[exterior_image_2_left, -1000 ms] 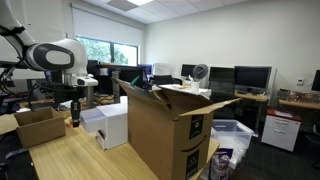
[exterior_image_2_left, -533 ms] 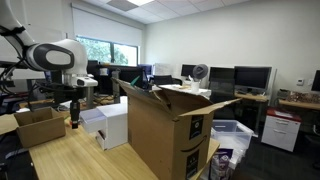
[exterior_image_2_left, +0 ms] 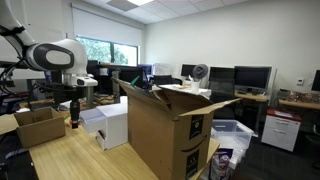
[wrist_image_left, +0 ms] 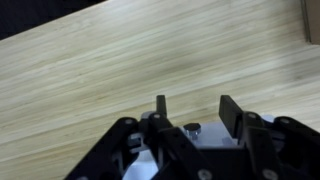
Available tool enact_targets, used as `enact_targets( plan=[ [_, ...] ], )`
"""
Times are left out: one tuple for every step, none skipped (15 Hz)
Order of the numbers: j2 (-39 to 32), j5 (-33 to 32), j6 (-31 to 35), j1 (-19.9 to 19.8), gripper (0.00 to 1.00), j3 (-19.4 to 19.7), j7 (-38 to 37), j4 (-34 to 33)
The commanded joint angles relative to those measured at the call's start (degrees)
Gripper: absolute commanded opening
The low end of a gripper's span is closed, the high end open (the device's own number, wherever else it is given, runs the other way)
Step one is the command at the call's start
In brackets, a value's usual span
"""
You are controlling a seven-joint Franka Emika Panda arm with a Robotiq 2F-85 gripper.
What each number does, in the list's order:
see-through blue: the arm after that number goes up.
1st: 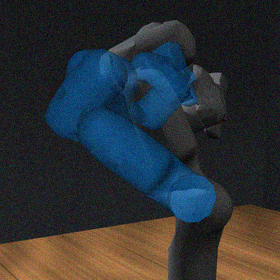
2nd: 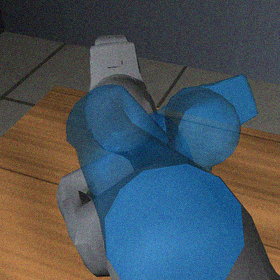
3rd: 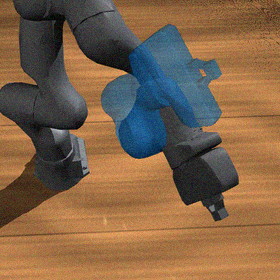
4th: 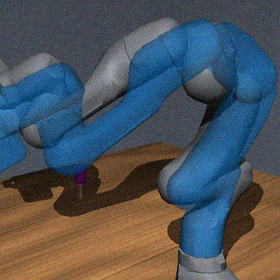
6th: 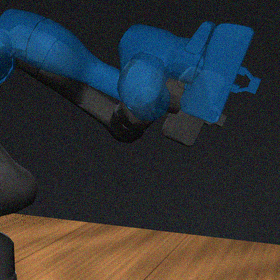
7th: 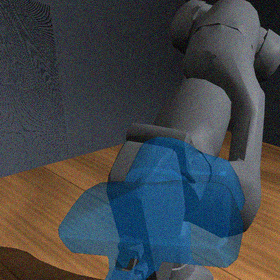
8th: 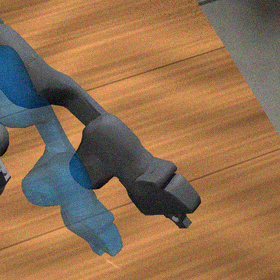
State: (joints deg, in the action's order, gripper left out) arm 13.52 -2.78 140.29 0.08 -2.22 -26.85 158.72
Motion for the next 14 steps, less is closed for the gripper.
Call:
enact_targets(
  plan=[
    [0.7,-0.6,-1.4,-1.1,0.88,-1.2,0.7,-0.4],
    [1.0,-0.8,-2.3,-1.0,0.93,-1.3,0.9,-0.9],
    [1.6,-0.7,-3.6,-0.9,0.96,-1.3,1.3,-1.5],
    [2.2,-0.7,-4.6,-0.8,0.98,-1.4,1.4,-2.2],
    [2.8,-0.2,-5.9,-0.5,0.99,-1.4,1.9,-3.1],
    [3.5,-0.6,-7.0,-0.5,1.0,-1.8,1.4,-4.2],
    [3.7,-1.9,-7.9,-0.8,1.0,-2.5,-0.3,-5.2],
    [3.8,-2.2,-8.4,-0.7,1.0,-3.0,-0.6,-6.2],
    [3.8,-2.4,-9.1,-0.6,1.0,-3.4,-0.8,-7.3],
    [3.6,-2.6,-9.5,-0.4,1.0,-3.9,-0.8,-8.3],
    [3.5,-2.5,-9.9,-0.2,1.0,-4.2,-0.7,-9.3],
    [3.2,-2.5,-9.9,0.0,1.0,-4.8,-0.8,-10.2],
    [2.9,-2.1,-9.7,0.3,1.0,-5.1,-0.5,-11.0],
    [2.9,-1.6,-9.4,0.9,1.0,-6.0,-1.0,-11.5]
  ],
)
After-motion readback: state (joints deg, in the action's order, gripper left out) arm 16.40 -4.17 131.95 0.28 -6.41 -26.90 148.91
